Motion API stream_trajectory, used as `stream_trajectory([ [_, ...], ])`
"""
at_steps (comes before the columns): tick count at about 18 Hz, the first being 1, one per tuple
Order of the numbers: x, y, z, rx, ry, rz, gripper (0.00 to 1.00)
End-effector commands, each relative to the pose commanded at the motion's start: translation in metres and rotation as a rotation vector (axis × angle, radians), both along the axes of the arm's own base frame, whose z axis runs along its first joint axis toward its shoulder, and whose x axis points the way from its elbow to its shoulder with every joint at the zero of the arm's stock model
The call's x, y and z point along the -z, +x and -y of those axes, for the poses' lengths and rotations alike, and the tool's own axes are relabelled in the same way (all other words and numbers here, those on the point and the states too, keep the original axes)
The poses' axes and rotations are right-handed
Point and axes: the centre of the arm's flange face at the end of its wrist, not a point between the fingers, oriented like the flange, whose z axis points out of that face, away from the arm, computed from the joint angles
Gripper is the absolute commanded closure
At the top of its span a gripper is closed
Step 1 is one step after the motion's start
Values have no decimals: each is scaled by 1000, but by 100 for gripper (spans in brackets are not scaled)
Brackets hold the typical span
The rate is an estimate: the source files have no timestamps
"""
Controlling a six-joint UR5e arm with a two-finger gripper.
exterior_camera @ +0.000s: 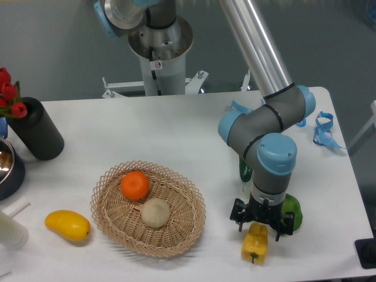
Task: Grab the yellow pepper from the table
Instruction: 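Lower the gripper around the pepper and close its fingers, then lift the grasped yellow pepper up off the table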
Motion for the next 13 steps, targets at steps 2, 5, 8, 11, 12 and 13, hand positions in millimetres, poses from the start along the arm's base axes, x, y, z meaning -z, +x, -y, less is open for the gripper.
stream_trajectory([
  [2, 2, 0, 0, -1, -9, -2, 0],
  [5, 3, 3, -6, 7, -13, -7, 6],
  [8, 2, 2, -6, 7, -12, -9, 41],
  [11, 0, 2, -6, 7, -10, -12, 67],
  [12, -2, 2, -6, 7, -8, -14, 70],
  [13, -4, 1, -7, 7, -7, -17, 76],
])
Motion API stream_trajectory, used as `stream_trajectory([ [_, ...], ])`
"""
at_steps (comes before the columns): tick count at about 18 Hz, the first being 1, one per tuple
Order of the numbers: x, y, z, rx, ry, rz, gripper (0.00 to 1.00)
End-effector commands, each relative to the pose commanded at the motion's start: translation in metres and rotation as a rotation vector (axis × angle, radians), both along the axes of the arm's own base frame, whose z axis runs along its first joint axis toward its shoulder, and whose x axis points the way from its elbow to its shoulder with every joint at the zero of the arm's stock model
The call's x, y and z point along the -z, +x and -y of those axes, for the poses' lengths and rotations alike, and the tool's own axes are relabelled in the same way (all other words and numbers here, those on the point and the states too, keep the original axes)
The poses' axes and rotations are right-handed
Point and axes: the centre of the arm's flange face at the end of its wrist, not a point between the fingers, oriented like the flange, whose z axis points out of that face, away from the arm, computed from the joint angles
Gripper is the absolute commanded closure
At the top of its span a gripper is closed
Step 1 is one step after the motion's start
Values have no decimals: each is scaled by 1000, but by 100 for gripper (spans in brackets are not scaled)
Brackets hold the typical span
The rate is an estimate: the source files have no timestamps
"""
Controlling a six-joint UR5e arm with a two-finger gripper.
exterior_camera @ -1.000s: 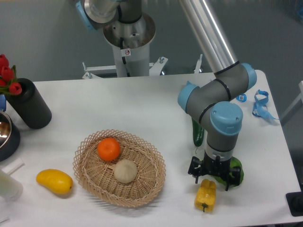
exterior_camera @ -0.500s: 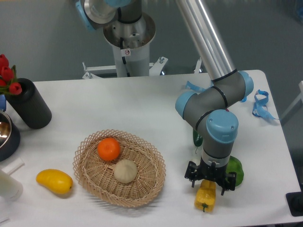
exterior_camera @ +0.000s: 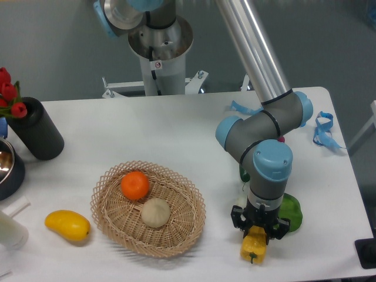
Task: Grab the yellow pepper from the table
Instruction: 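Lift the grasped yellow pepper up off the table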
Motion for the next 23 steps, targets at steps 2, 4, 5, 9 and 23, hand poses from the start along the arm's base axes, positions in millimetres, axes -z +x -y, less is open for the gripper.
stream_trajectory([
  [2, -17, -3, -2, -3, 16, -23, 79],
  [4, -54, 2, 0, -8, 41, -61, 79],
  [5, -76, 11, -1, -1, 56, -82, 79],
  [9, -177, 49, 17, 70, 84, -159, 79],
  [23, -245, 98, 79, 293, -70, -33, 79],
])
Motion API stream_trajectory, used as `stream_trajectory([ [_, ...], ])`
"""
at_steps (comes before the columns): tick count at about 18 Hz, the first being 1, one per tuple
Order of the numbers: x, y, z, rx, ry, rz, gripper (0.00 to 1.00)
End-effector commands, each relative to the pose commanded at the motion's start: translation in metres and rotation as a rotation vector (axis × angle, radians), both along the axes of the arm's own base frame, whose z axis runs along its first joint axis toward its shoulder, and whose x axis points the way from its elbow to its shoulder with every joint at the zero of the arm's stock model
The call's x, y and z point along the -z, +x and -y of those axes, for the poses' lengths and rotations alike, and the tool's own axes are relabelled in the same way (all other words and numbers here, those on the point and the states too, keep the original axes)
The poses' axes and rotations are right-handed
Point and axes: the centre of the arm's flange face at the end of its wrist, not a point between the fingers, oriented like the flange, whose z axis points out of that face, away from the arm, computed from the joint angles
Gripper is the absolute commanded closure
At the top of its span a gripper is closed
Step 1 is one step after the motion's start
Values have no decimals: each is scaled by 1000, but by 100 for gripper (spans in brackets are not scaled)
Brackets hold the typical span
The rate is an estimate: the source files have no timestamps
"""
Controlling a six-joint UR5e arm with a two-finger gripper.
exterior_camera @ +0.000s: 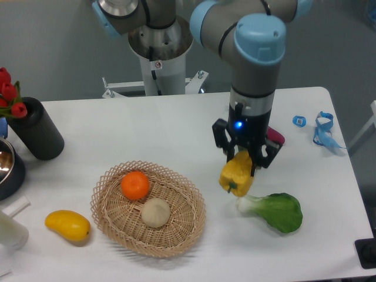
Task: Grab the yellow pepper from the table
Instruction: 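Lift the grasped yellow pepper up off the table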
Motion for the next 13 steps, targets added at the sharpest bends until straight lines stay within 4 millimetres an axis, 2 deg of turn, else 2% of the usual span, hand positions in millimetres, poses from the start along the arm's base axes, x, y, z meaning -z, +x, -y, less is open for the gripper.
stream_trajectory([
  [5, -4, -2, 8, -13, 0, -3, 79],
  [13, -9, -4, 7, -22, 14, -13, 79],
])
